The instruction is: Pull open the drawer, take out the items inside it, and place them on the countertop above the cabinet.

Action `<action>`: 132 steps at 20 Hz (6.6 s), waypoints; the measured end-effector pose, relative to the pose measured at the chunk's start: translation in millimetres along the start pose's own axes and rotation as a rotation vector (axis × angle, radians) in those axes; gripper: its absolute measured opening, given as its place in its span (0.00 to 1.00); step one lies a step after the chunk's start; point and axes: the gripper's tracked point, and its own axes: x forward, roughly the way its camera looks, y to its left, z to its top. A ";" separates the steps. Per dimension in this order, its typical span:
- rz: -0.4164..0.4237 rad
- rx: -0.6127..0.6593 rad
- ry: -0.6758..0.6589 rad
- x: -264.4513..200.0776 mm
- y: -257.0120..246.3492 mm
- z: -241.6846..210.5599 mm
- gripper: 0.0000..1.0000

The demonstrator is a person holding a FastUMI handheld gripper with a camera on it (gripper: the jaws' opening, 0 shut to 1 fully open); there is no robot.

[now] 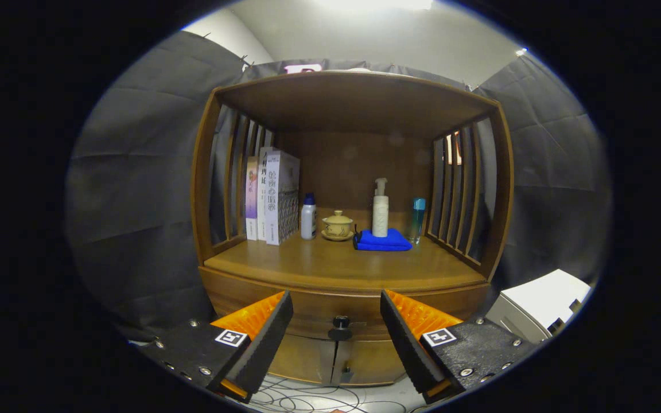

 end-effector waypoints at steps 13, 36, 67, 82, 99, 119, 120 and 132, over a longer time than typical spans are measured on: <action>-0.011 0.063 0.156 64.5 -4.4 -93.0 0.95; -0.033 0.052 0.133 92.8 -4.1 -128.1 0.34; 0.077 -0.016 0.155 -89.9 14.7 -159.1 0.34; 0.242 0.009 -0.013 -122.6 33.6 -37.4 0.96; -0.034 0.116 0.435 43.9 3.4 -46.4 0.97; -0.095 0.187 0.686 68.2 -9.8 -135.8 0.33; -0.101 0.166 0.676 68.8 -11.8 -134.9 0.24; -0.119 0.048 0.437 44.1 -21.2 -48.7 0.11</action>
